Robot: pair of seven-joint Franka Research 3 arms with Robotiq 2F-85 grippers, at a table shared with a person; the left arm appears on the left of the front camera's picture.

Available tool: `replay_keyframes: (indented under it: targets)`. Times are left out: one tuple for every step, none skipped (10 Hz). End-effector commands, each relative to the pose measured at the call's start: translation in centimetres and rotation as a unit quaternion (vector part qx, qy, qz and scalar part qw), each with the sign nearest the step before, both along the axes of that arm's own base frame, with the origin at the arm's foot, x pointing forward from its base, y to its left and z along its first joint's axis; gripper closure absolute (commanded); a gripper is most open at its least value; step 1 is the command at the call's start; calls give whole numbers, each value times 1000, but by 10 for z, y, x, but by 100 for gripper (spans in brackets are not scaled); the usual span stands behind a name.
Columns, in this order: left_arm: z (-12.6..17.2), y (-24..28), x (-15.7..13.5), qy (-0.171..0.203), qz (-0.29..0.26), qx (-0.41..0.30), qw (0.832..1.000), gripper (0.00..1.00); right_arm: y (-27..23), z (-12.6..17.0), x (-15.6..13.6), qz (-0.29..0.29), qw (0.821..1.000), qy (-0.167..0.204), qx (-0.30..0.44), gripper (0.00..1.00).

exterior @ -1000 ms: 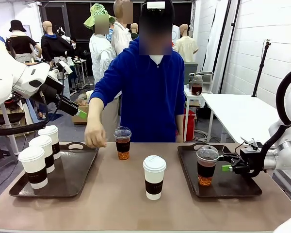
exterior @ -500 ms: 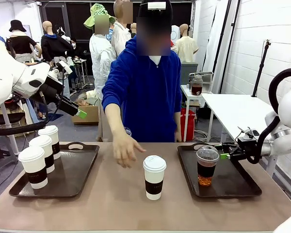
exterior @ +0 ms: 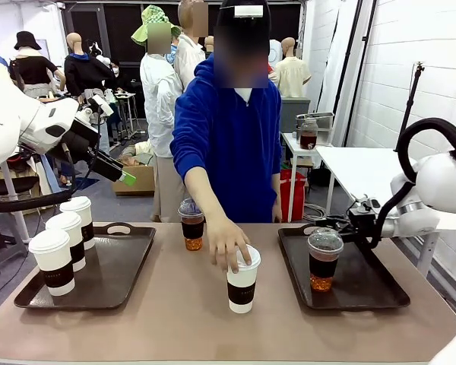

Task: Distribute the coffee onto the tray.
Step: Pick up another iced Americano from the middle of the table and place it on the right Handle tray.

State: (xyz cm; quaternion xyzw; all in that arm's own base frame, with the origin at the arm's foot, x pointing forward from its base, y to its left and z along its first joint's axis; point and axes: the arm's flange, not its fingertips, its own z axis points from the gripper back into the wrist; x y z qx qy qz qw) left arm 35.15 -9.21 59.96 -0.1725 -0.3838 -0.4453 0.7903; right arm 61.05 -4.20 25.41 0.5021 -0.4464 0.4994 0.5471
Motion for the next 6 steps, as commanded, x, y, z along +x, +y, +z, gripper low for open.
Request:
replay_keyframes:
  targets:
    - [-1, 2, 0, 2, -3, -3, 1000, 0, 22, -2, 13, 11, 1000, 14, -8, 0]
    - [-1, 2, 0, 2, -3, -3, 1000, 0, 33, -3, 16, 18, 1000, 15, -11, 0]
    - [-1, 2, 0, 2, -3, -3, 1000, 0, 40, -4, 19, 22, 1000, 17, -9, 0]
    - [-1, 2, 0, 2, -3, -3, 1000, 0, 45, -4, 22, 24, 999, 21, -11, 0]
    - [-1, 2, 0, 2, -3, -3, 1000, 0, 47, -3, 22, 22, 999, 27, -10, 0]
    - [-1, 2, 0, 2, -3, -3, 1000, 0, 46, -6, 11, 27, 1000, 10, -4, 0]
